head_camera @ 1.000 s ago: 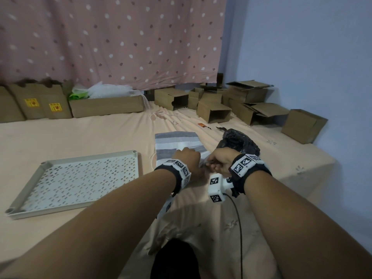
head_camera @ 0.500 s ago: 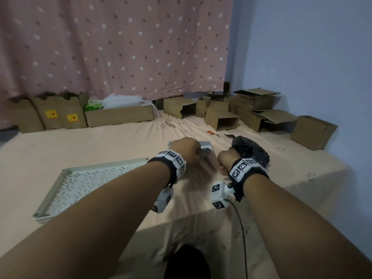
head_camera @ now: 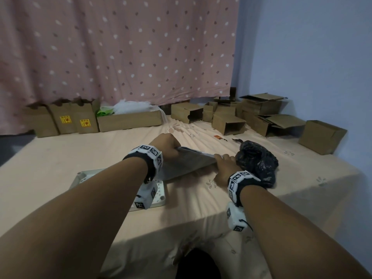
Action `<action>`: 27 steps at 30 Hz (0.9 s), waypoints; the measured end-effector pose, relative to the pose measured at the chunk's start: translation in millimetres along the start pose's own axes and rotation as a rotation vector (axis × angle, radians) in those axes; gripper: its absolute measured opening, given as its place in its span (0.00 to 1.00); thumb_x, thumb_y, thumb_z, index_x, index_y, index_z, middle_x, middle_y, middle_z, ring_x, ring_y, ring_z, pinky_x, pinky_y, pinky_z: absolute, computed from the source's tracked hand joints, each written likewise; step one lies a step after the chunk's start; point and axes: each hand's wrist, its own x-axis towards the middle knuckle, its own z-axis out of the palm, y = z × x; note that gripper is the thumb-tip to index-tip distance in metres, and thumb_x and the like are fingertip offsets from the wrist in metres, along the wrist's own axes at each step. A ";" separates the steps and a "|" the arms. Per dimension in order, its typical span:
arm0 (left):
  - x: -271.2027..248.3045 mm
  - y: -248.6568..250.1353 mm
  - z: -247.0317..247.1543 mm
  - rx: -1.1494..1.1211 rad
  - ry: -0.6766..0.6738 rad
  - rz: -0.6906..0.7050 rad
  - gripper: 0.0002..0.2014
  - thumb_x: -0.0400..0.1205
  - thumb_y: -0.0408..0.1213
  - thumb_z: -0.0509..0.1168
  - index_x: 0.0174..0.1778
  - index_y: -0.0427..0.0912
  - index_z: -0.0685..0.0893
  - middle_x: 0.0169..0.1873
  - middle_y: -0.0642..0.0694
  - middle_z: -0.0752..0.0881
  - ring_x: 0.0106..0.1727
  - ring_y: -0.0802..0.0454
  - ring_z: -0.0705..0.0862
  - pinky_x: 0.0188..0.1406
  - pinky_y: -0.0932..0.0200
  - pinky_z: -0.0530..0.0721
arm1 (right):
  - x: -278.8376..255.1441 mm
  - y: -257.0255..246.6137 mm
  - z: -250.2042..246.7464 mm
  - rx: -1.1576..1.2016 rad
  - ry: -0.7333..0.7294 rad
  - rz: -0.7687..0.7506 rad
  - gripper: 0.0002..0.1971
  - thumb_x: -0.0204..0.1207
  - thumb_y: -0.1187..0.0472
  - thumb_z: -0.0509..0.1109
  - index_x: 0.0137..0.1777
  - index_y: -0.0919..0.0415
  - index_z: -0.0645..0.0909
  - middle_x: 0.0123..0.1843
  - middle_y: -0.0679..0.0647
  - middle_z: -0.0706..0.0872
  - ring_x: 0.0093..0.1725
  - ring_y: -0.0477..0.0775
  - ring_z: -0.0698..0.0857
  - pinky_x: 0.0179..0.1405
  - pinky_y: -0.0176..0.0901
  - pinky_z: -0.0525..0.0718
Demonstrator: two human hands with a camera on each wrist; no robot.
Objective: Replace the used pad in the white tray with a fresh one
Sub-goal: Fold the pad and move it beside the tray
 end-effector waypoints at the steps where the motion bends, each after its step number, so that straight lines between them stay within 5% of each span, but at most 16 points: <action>1: -1.9 -2.9 -2.4 -0.011 0.002 -0.007 0.09 0.76 0.36 0.67 0.38 0.38 0.93 0.35 0.37 0.90 0.39 0.41 0.87 0.40 0.48 0.87 | -0.8 -2.5 0.5 -0.004 0.019 0.011 0.38 0.69 0.60 0.73 0.79 0.51 0.62 0.75 0.58 0.67 0.76 0.64 0.64 0.65 0.61 0.79; 4: -7.5 -11.7 -9.2 -0.050 0.001 -0.021 0.09 0.74 0.34 0.68 0.37 0.35 0.92 0.31 0.34 0.87 0.32 0.47 0.79 0.33 0.53 0.79 | -2.3 -6.7 -1.5 -0.055 0.102 0.005 0.31 0.71 0.59 0.72 0.74 0.52 0.68 0.72 0.58 0.69 0.74 0.64 0.67 0.64 0.59 0.78; 7: -14.3 -14.3 -18.9 -0.090 0.015 -0.040 0.10 0.73 0.34 0.67 0.37 0.33 0.91 0.27 0.42 0.81 0.32 0.49 0.77 0.31 0.56 0.77 | -1.3 -5.7 -5.4 -0.088 0.175 -0.013 0.21 0.73 0.58 0.68 0.66 0.55 0.73 0.68 0.58 0.73 0.71 0.64 0.69 0.61 0.58 0.77; 12: -25.8 -7.4 -32.9 -0.211 0.057 -0.074 0.11 0.74 0.28 0.65 0.39 0.36 0.94 0.20 0.41 0.84 0.19 0.52 0.79 0.18 0.64 0.78 | -3.2 -4.7 -19.6 -0.084 0.102 -0.014 0.09 0.73 0.63 0.64 0.52 0.54 0.78 0.53 0.55 0.85 0.59 0.61 0.82 0.64 0.57 0.75; 17: -30.9 0.3 -38.0 -0.286 0.052 -0.097 0.12 0.76 0.27 0.64 0.39 0.39 0.94 0.20 0.43 0.87 0.19 0.54 0.83 0.20 0.62 0.84 | -10.4 2.3 -22.7 -0.045 0.094 0.012 0.08 0.74 0.60 0.68 0.53 0.54 0.78 0.50 0.53 0.85 0.52 0.60 0.84 0.60 0.54 0.79; 20: -33.9 3.2 -38.8 -0.316 0.055 -0.109 0.10 0.76 0.27 0.63 0.36 0.36 0.91 0.20 0.43 0.86 0.22 0.51 0.87 0.24 0.58 0.87 | -12.9 6.9 -20.7 -0.092 0.064 0.026 0.05 0.75 0.54 0.69 0.45 0.54 0.78 0.46 0.52 0.84 0.48 0.59 0.83 0.54 0.52 0.78; 27: -41.2 4.6 -43.3 -0.342 0.049 -0.120 0.08 0.76 0.30 0.65 0.37 0.39 0.90 0.24 0.42 0.88 0.25 0.49 0.89 0.21 0.60 0.82 | -17.6 19.9 -11.3 -0.157 -0.010 0.078 0.10 0.77 0.47 0.68 0.48 0.51 0.84 0.51 0.52 0.84 0.62 0.62 0.76 0.62 0.59 0.75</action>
